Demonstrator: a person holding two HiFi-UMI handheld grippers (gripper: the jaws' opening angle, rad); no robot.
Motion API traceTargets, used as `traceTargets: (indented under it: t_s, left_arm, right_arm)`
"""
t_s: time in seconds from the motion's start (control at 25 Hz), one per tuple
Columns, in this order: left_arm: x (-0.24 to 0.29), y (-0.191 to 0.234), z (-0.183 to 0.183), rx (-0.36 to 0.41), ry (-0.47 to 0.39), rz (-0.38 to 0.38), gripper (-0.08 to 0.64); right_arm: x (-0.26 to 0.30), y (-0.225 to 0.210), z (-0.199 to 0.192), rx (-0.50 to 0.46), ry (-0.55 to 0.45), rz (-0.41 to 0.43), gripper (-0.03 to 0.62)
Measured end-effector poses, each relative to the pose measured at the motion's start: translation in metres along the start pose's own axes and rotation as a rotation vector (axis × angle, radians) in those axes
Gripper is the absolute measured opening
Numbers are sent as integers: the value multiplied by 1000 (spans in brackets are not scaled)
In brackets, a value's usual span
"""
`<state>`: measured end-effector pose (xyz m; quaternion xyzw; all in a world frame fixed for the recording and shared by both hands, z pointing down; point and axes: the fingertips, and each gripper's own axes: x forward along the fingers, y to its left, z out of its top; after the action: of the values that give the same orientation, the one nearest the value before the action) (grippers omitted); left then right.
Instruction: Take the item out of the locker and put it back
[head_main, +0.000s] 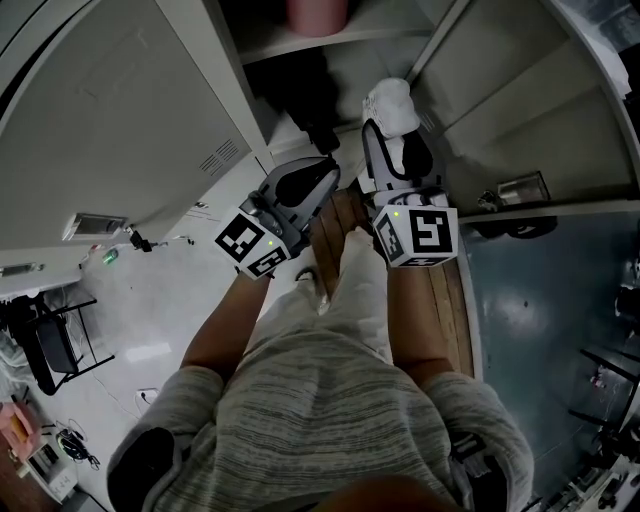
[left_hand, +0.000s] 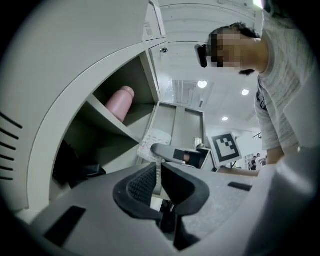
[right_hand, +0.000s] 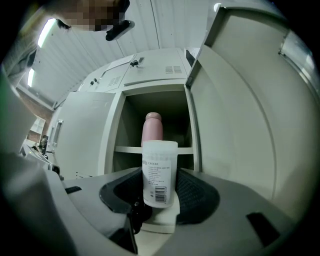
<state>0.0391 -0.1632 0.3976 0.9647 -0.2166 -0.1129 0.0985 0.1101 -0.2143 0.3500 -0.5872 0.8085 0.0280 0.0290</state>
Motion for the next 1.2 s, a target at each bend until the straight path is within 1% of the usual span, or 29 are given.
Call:
traceTargets:
  t_s: [0.36, 0.84, 1.0, 1.2]
  left_arm:
    - [-6, 5, -7, 4, 8, 35, 26]
    - [-5, 21, -17, -7, 23, 74, 25]
    - [-2, 26, -20, -9, 25, 79, 26]
    - [1, 30, -23, -16, 29, 82, 25]
  right_arm:
    - [34, -5, -40, 19, 55, 8, 206]
    - [74, -22, -118, 33, 204, -27, 206]
    - [80, -27, -131, 20, 226, -30, 206]
    - [85, -25, -135, -13, 219, -27, 206]
